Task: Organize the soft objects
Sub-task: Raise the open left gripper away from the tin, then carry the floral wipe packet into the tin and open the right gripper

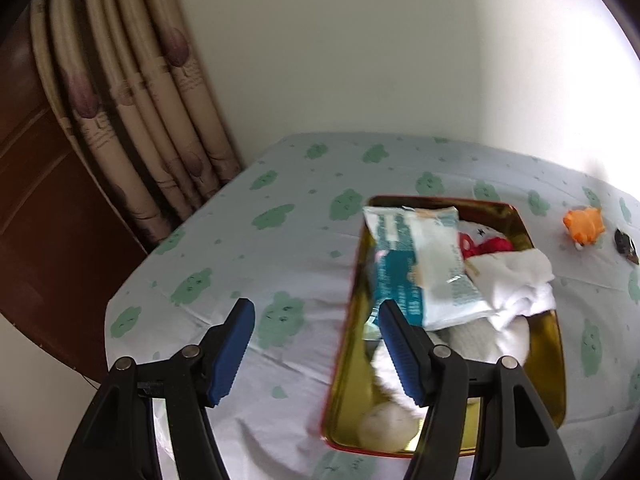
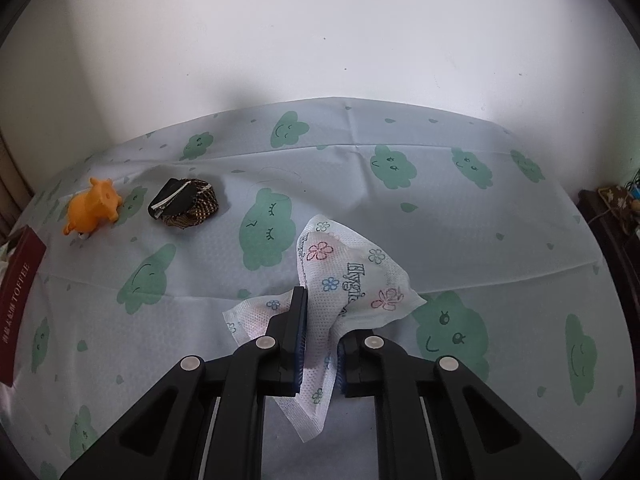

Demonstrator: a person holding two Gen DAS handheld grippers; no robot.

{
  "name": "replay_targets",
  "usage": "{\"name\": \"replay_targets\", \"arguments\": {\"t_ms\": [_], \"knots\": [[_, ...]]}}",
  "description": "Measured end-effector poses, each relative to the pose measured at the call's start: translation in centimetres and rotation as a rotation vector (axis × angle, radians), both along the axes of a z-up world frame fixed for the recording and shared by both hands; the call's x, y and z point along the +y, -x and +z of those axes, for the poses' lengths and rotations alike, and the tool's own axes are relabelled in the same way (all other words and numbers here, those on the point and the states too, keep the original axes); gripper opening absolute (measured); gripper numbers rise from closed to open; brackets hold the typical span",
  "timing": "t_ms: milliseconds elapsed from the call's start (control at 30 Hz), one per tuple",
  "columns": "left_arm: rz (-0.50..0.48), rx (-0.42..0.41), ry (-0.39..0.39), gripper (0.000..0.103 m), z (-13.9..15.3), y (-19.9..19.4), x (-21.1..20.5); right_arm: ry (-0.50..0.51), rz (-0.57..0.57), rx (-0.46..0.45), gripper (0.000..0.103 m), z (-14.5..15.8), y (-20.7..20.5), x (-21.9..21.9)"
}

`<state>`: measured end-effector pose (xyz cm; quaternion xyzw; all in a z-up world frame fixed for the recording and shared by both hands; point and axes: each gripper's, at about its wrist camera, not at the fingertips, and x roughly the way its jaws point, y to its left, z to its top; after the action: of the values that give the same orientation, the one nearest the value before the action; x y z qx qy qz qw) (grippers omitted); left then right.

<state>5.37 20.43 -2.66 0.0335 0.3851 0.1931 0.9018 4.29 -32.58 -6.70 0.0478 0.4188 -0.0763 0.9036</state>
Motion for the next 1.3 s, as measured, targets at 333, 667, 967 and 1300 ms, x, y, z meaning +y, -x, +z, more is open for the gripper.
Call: {"name": "replay_targets", "arguments": {"t_ms": [333, 667, 967, 1300], "knots": [[0.077, -0.08, 0.0, 0.066, -0.6, 1.7, 2.1, 0.044, 0.051, -0.015, 0.011, 3.1, 0.4, 2.7], [0.117, -0.124, 0.051, 0.066, -1.2, 3.2, 4.1, 0.018, 0.263, -0.053, 0.011, 6.1, 0.4, 11.8], [0.14, -0.15, 0.075, 0.066, -1.2, 4.3, 5.3, -0.014, 0.546, -0.058, 0.011, 7.0, 0.5, 24.6], [0.164, -0.159, 0.161, 0.066, -1.7, 4.9, 7.1, -0.061, 0.754, -0.029, 0.011, 5.6, 1.0, 35.4]]}}
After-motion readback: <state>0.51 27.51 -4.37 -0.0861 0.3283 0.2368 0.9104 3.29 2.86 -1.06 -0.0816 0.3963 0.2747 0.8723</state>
